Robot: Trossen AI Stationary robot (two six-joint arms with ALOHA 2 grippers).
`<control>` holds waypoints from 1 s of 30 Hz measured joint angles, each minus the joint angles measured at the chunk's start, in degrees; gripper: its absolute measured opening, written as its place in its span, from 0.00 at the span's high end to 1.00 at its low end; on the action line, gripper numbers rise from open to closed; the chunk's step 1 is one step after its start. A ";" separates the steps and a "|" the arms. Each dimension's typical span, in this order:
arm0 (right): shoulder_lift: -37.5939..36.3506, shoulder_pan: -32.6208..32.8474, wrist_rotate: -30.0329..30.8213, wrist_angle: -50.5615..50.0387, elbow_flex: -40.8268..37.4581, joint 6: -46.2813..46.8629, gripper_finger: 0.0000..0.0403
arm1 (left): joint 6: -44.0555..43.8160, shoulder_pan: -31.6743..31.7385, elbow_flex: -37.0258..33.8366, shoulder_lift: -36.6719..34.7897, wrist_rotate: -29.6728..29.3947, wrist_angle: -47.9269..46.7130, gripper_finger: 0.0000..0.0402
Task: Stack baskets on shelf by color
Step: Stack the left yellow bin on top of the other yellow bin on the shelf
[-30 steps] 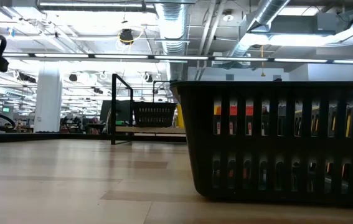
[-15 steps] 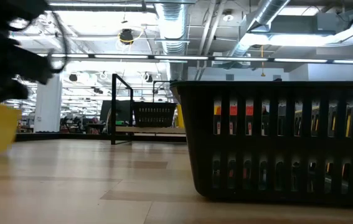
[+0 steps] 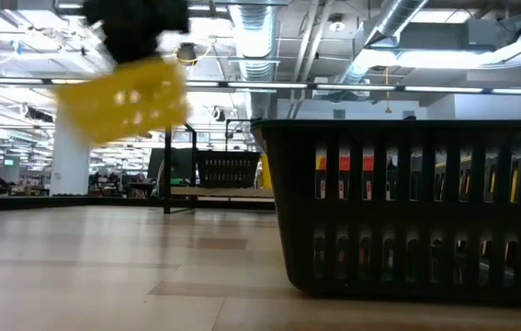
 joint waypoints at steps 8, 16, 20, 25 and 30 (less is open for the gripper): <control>-4.39 1.86 8.83 -2.04 0.02 3.10 0.99 | 15.22 8.32 19.90 -0.01 -6.56 0.19 1.00; -9.93 9.10 17.73 -4.06 0.07 13.66 0.99 | 26.82 20.68 30.74 2.99 1.53 -0.19 1.00; -10.46 14.35 21.56 -4.14 0.09 17.90 0.99 | 33.00 26.27 35.73 8.79 10.60 -1.81 1.00; -9.38 19.95 26.03 -4.86 0.07 21.56 0.99 | 38.63 29.28 46.19 20.28 17.77 -7.91 1.00; -8.09 23.69 26.56 -7.34 0.03 24.07 1.00 | 39.94 29.79 59.72 32.51 19.24 -13.61 1.00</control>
